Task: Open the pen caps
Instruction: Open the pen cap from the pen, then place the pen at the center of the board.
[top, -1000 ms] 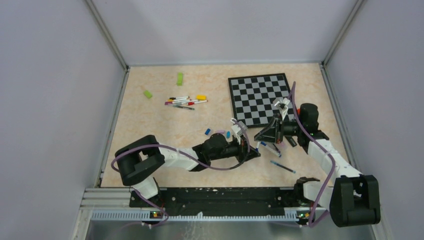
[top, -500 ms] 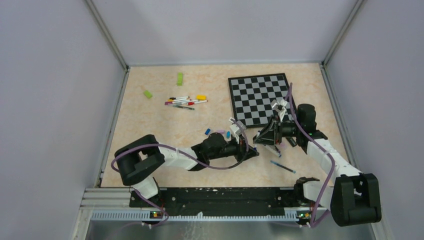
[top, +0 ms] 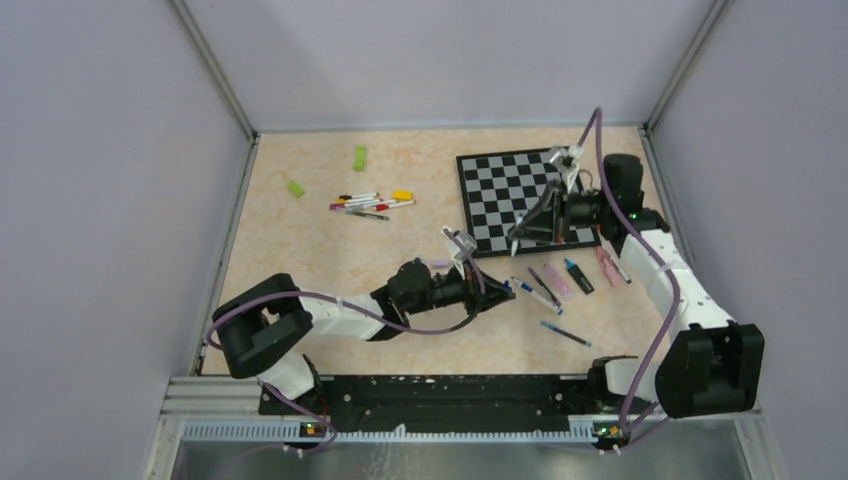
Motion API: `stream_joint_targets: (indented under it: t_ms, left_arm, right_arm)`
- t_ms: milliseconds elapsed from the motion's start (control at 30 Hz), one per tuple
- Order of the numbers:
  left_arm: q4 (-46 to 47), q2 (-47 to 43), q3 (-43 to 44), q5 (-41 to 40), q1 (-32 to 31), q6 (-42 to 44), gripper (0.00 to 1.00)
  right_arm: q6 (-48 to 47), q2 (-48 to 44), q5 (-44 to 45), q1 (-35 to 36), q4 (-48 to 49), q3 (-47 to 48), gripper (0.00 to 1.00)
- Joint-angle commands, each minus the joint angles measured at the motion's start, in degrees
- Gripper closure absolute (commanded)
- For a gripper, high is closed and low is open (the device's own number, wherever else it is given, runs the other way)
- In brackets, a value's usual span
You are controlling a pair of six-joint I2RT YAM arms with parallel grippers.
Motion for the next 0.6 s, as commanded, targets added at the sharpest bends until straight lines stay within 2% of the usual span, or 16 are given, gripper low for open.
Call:
stream_joint_targets:
  t_ms: [0,133,200,233,300,367,467,567]
  left_arm:
    - [-8.7,-2.2,-7.1,8.1,-1.6,0.5,1.00]
    - [-10.8,-6.5,-9.3,8.6,-1.6,1.9,1.00]
    - [-12.4,-9.8,-10.2,7.5,-1.6,2.9,1.00]
    - [-13.7,-11.5,-10.6,6.5,-1.6,3.3,1.00]
    - [-16.9,-15.2,-11.3,3.6,-1.6,4.2,1.00]
    - [-22.0,-19.1,-11.5,-0.5,-1.6,5.2,1.00]
    - [-28.8,-24.0,-12.3,-7.0,-1.6,4.9,1.00]
    - [-32.5,-29.0,-14.6,-13.1,-1.6,3.2,1.00]
  right_arm:
    - [4.9,1.6,-1.0,-1.9,3.8,14.8,1.00]
    - [18.1,0.3,-0.2,-1.9,18.2,11.5,1.00]
    - [16.4,-0.9,0.4,-2.6,17.4,9.6,1.00]
    - [12.0,-1.7,1.1,-3.3,12.5,9.8,1.00]
    - [-3.6,-2.9,5.2,-5.4,-3.9,11.4,1.00]
    - [-22.7,-3.3,14.7,-6.0,-22.2,13.3,1.00]
    - [-35.9,-3.9,30.8,-6.0,-35.2,11.5,1.00]
    - [-44.4,-4.8,41.2,-7.6,-41.8,8.8,1.00]
